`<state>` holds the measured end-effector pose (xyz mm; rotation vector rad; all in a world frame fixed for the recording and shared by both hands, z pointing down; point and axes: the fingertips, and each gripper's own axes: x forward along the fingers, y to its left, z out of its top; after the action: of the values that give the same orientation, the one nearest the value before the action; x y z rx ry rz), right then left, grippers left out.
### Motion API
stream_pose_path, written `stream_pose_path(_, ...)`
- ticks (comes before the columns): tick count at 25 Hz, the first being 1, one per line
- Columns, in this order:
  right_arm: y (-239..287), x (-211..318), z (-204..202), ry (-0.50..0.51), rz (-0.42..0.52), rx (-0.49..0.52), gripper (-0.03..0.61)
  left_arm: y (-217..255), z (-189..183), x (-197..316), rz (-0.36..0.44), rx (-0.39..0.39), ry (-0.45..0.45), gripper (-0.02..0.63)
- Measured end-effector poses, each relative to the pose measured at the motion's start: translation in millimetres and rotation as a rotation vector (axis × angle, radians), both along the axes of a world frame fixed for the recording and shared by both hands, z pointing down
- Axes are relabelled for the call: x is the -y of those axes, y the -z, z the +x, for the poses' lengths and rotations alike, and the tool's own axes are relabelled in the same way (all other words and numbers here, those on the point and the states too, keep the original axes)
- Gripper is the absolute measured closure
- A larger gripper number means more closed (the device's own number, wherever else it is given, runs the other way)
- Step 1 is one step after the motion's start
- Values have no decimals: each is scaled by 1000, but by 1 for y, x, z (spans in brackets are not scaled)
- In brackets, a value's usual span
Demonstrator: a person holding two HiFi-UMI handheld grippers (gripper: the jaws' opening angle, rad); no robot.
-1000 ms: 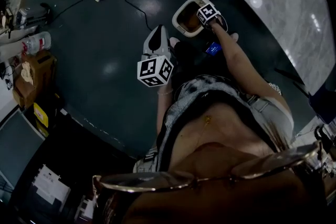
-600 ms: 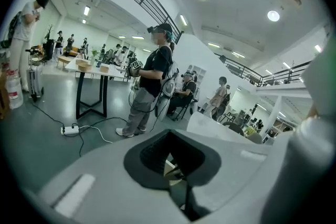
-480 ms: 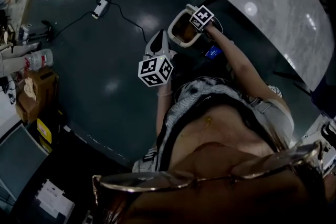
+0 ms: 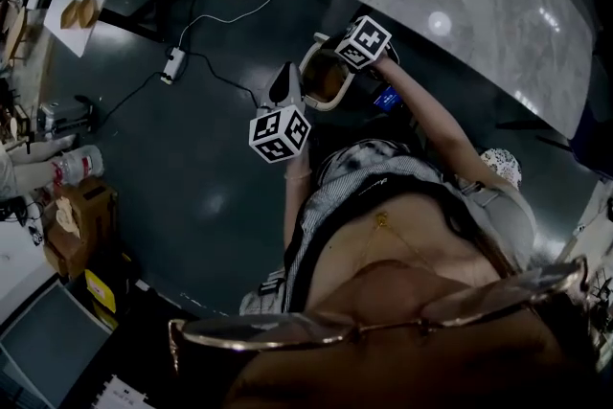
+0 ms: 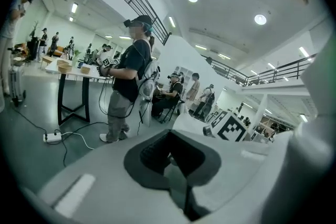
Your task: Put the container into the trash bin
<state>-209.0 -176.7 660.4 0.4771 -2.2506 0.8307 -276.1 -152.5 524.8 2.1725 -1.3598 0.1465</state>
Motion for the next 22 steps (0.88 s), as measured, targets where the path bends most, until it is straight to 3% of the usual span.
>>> stream_pose_path(11, 108, -3, 33, -70, 254, 204, 552, 22, 58, 13, 44, -7, -91, 614)
stream_pose_path(22, 193, -6, 43, -119, 598, 420, 552, 67, 74, 19, 209, -8, -106, 614)
